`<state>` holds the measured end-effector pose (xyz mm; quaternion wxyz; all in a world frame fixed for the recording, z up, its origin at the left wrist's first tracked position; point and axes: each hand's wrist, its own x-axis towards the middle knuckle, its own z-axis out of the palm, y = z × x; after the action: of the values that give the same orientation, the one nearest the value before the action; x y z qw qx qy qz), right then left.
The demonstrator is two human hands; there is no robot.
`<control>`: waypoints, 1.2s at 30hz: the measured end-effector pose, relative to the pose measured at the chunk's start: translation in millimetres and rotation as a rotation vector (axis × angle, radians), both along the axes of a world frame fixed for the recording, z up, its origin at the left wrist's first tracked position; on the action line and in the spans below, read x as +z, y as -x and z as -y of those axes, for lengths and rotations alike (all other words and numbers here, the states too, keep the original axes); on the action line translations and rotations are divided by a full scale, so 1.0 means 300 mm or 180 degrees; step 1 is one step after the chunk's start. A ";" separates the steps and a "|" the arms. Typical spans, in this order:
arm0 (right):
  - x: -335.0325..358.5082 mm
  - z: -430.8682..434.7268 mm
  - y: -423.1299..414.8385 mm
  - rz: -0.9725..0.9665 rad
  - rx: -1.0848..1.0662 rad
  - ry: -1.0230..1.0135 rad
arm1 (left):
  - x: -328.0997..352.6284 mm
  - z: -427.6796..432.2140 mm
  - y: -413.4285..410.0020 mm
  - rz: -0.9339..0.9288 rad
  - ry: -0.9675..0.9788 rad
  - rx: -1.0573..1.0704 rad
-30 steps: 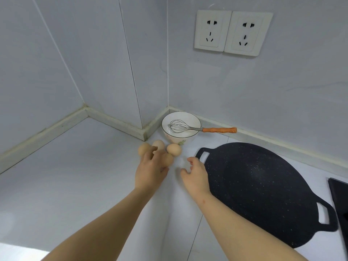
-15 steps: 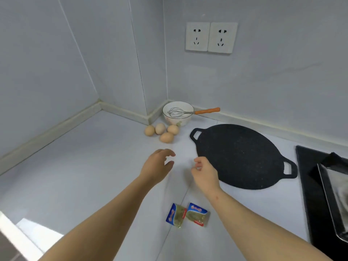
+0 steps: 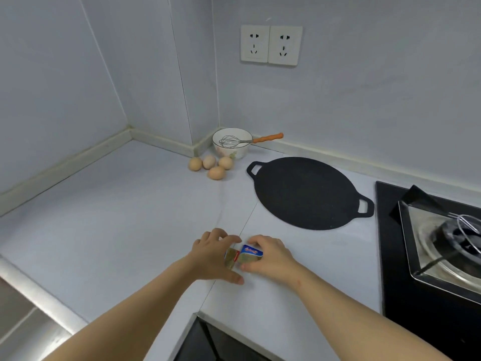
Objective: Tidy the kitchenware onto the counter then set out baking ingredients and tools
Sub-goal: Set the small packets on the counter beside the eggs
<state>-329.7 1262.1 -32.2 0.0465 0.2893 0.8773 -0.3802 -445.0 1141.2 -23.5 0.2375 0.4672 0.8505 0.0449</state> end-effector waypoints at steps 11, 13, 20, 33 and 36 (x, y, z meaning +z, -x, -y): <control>-0.023 -0.006 0.016 0.0016 0.0107 -0.0747 | -0.023 -0.010 -0.018 -0.0120 -0.0110 0.0836; -0.024 -0.012 0.028 0.0015 0.0152 -0.0782 | -0.025 -0.012 0.002 -0.0063 -0.0163 0.0941; 0.013 -0.057 0.116 -0.0501 -0.0304 -0.0300 | 0.023 -0.048 0.141 -0.0104 -0.0590 0.1169; 0.080 -0.220 0.461 -0.0380 -0.0010 -0.0533 | 0.061 -0.179 0.494 -0.0593 -0.0504 0.1165; 0.056 -0.227 0.517 -0.0242 0.0083 -0.0573 | 0.031 -0.201 0.545 -0.0536 -0.0478 0.1154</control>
<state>-484.7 1330.1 -15.4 -0.0081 0.2662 0.9127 -0.3099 -608.3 1201.5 -14.2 0.1182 0.3250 0.9317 0.1109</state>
